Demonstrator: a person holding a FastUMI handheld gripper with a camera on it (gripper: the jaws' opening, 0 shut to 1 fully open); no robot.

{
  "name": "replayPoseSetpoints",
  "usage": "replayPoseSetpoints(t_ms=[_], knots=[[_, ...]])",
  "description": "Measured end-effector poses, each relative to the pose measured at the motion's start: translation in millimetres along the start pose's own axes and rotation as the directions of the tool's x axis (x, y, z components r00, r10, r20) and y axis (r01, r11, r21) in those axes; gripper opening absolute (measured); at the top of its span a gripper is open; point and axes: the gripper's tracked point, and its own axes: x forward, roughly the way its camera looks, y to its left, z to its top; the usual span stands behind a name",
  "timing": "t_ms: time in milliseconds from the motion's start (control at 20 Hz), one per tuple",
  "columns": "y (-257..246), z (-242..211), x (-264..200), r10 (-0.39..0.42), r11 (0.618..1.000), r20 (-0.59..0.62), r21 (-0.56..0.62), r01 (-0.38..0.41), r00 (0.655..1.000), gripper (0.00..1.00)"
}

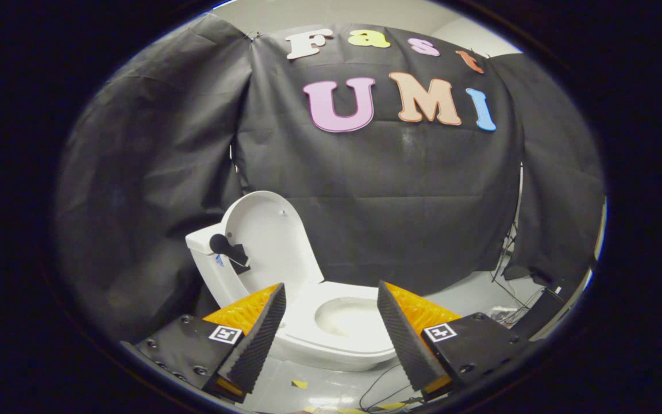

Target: Open the toilet lid.

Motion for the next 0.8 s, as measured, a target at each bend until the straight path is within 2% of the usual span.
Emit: replayPoseSetpoints(t_ms=[250,400,550,800], knots=[[-24,8,-6,0.018,0.999,0.04,0.026,-0.019,0.999,0.99],[-44,7,-11,-0.015,1.0,0.053,0.02,0.014,0.999,0.99],[-66,-5,-9,-0.047,0.998,0.01,0.039,0.047,0.999,0.99],[-93,-3,-15,-0.087,0.995,0.032,0.043,0.086,0.996,0.99]])
